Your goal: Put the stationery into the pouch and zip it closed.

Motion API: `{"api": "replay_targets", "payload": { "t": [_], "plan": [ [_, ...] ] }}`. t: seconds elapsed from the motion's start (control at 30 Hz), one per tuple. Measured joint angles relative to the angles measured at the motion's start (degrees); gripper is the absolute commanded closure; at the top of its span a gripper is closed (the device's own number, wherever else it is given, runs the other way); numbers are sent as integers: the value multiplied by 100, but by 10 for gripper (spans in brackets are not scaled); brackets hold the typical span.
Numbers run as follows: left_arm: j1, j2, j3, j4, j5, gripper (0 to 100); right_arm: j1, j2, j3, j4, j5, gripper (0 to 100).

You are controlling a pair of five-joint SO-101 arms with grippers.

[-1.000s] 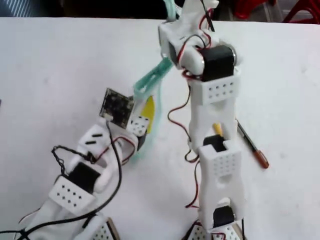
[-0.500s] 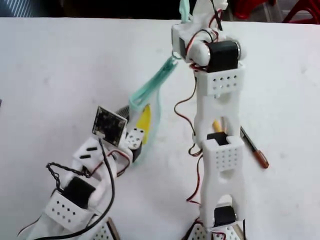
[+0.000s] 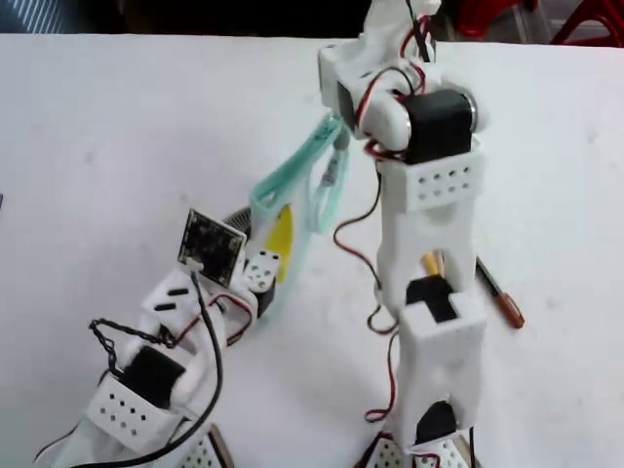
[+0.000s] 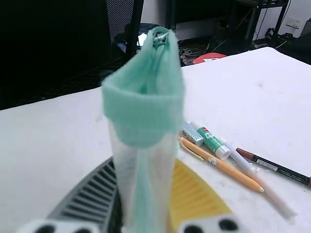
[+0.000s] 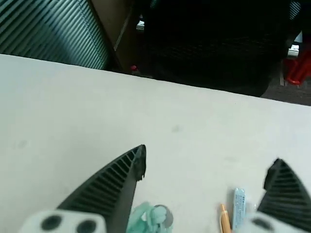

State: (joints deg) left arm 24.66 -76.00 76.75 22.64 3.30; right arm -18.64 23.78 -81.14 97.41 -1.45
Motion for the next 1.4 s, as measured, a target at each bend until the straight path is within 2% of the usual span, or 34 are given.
{"api": "replay_targets", "payload": {
  "t": [0.13, 0.3, 0.53, 0.77, 0.97, 1.03, 1.17, 1.27, 1.4],
  "plan": [
    [0, 0, 0, 0, 0, 977, -378, -1055, 976, 0, 53, 673],
    [-114, 0, 0, 0, 0, 970, -712, -2215, 2435, 0, 1002, 793],
    [-149, -26, 0, 53, 9, 799, -712, -2840, 4009, -18, 870, 985],
    [-158, -35, -79, 721, 431, 796, -712, -2875, 4237, -18, 844, 961],
    [-158, -35, -88, 791, 448, 798, -712, -2875, 4237, -18, 844, 961],
    [-158, -35, -88, 791, 448, 827, -712, -2875, 4237, -18, 844, 961],
    [-158, -18, -88, 747, 448, 982, -712, -2875, 4237, -18, 844, 961],
    [-158, 53, -62, 527, 440, 972, -642, -2875, 4237, -18, 844, 961],
    [-158, 44, 176, 149, 316, 978, -141, -2875, 4369, -18, 844, 961]
  ]
}}
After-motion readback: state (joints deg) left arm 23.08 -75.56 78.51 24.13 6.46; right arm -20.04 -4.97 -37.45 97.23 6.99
